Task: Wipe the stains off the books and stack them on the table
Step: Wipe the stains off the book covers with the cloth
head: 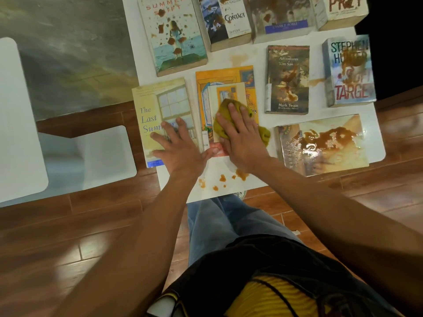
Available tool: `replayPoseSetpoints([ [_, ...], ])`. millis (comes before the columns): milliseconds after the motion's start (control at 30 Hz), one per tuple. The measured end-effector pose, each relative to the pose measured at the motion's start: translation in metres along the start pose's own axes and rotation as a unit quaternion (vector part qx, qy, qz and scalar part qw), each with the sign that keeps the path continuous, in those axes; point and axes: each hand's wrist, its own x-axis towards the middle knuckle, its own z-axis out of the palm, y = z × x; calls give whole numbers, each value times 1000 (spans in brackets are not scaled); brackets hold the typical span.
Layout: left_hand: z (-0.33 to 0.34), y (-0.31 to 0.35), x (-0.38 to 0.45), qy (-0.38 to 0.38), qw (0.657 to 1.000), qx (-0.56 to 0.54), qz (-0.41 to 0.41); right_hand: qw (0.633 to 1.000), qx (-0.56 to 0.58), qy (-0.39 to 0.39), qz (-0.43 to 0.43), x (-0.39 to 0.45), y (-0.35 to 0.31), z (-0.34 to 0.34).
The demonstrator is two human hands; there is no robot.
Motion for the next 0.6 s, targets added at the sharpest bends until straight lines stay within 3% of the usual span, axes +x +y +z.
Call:
replayPoseSetpoints([
  [300, 5, -6, -3, 10, 1000, -25, 3, 998, -5, -47, 42, 0, -24, 2],
  [467, -3, -18, -3, 141, 959, -244, -32, 992, -74, -98, -23, 5, -33, 8],
  [600, -2, -47, 7, 175, 935, -294, -95, 988, -54, -111, -94, 1, -37, -4],
])
